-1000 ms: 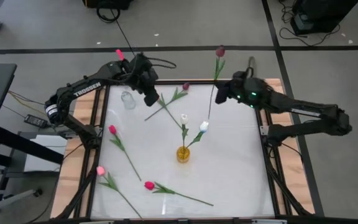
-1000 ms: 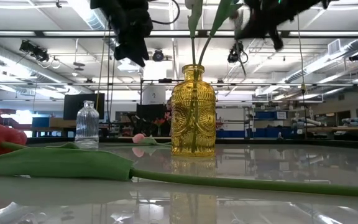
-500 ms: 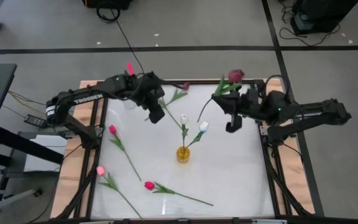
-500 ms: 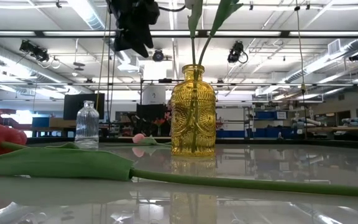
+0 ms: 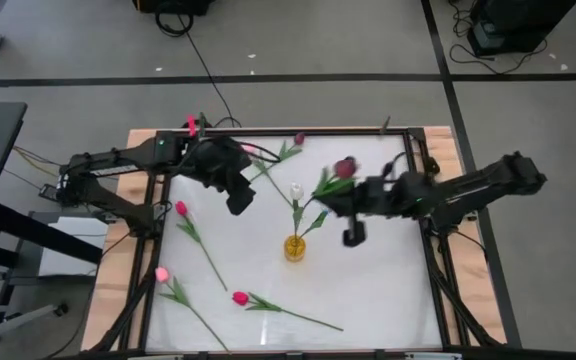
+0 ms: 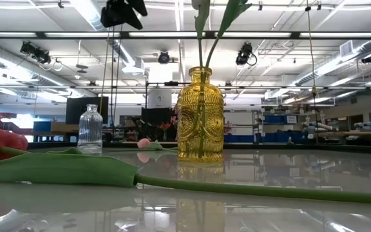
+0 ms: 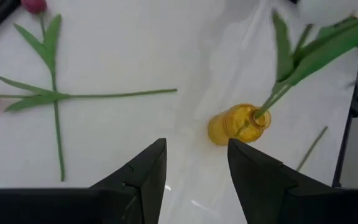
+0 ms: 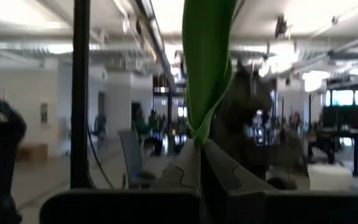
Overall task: Sort flowers into vase by color
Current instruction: Put the right dark red tulip into the yellow flower vase, then put the dark red tulip into the yellow flower vase
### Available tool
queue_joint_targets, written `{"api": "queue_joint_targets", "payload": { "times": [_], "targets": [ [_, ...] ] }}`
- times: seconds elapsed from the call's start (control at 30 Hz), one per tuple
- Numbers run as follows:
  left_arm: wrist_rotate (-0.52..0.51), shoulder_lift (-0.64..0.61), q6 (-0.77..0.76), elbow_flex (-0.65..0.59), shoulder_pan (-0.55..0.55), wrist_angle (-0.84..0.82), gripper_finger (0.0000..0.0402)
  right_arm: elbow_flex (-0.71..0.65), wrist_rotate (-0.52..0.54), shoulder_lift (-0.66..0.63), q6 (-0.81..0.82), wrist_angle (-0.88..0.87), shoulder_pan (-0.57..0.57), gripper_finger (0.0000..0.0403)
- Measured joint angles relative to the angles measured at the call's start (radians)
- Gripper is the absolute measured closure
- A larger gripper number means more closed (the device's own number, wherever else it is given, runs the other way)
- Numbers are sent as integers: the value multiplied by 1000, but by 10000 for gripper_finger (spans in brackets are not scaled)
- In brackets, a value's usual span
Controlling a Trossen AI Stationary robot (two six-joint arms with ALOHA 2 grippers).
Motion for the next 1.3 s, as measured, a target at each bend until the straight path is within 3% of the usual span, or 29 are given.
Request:
{"api": "queue_joint_targets", "payload": {
  "times": [0.17,0.37,0.8,1.07,1.3],
  "targets": [
    [-24,-11,-40,0,-42,-20,226,0,40,108,-6,-11,32,398],
    [-54,-12,-78,0,-84,-48,226,-1,211,192,-68,-13,81,398],
    [-83,-11,-107,0,-103,-56,226,-1,345,254,-26,-62,111,396],
    [-83,-11,-108,0,-103,-60,226,-1,362,218,141,-148,135,311],
    [-83,-11,-106,-1,-101,-60,226,-1,358,133,311,-393,143,235]
  ]
}}
